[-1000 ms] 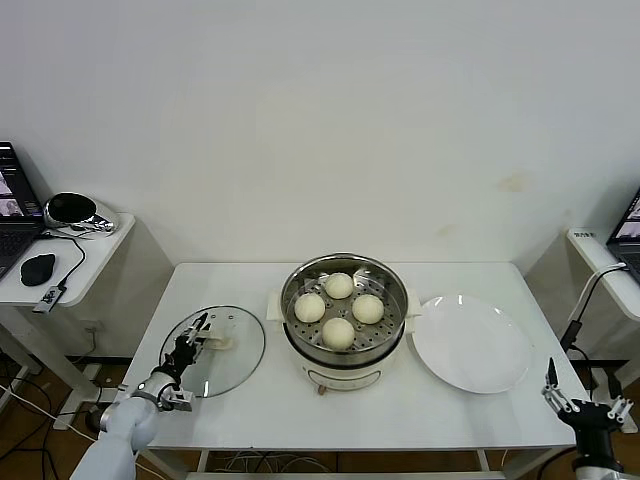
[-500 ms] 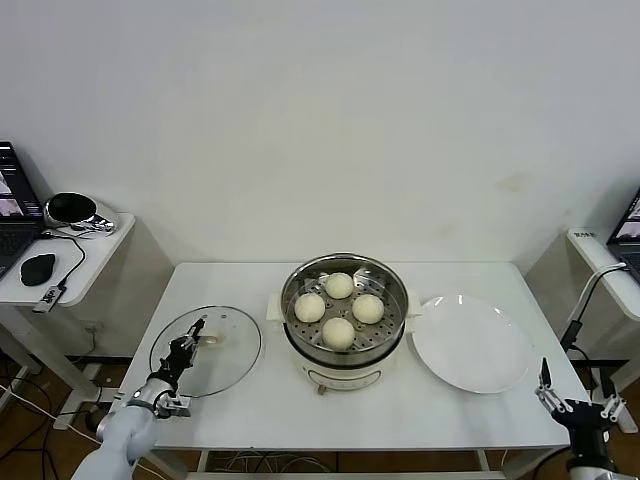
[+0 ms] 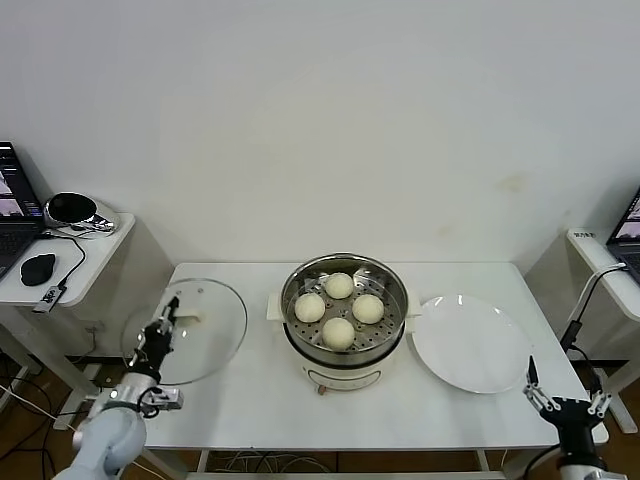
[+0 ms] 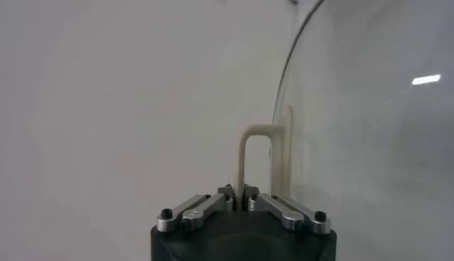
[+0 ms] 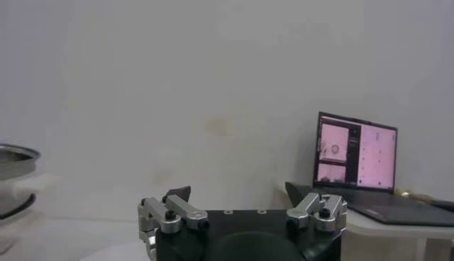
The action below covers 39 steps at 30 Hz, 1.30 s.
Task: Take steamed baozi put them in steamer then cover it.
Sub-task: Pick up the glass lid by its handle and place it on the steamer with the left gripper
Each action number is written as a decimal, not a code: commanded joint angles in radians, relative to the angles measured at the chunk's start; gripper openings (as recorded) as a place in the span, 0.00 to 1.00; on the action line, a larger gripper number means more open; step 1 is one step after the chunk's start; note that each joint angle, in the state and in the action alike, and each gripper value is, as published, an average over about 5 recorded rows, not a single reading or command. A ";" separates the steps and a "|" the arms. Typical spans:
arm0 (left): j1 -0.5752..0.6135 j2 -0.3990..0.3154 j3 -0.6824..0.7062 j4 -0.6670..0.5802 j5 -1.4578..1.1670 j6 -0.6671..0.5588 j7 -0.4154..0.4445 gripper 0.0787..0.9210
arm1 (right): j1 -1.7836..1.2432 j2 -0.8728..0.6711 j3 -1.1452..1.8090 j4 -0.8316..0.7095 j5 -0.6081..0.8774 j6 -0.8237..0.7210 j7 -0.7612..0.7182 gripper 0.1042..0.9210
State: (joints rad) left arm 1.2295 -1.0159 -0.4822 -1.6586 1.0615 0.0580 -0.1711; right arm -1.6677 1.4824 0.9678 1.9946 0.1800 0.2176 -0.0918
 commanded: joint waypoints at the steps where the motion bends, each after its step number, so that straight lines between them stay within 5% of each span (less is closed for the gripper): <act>1: 0.030 0.134 -0.008 -0.363 -0.145 0.275 0.212 0.08 | -0.003 0.002 -0.019 0.001 -0.011 0.007 -0.003 0.88; 12: -0.191 0.207 0.411 -0.479 -0.232 0.474 0.277 0.08 | 0.008 0.051 -0.046 0.003 -0.146 0.010 0.018 0.88; 22: -0.424 -0.041 0.669 -0.386 -0.012 0.628 0.426 0.08 | 0.043 0.094 -0.059 0.008 -0.291 -0.019 0.079 0.88; 33: -0.472 -0.280 0.738 -0.216 0.232 0.624 0.509 0.08 | 0.055 0.088 -0.071 -0.028 -0.297 -0.009 0.078 0.88; 39: -0.484 -0.333 0.732 -0.122 0.253 0.612 0.500 0.08 | 0.057 0.086 -0.077 -0.041 -0.297 0.000 0.077 0.88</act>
State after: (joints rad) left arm 0.8086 -1.1767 0.1665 -1.9285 1.1706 0.6378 0.2791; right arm -1.6160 1.5618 0.8956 1.9671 -0.0880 0.2166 -0.0234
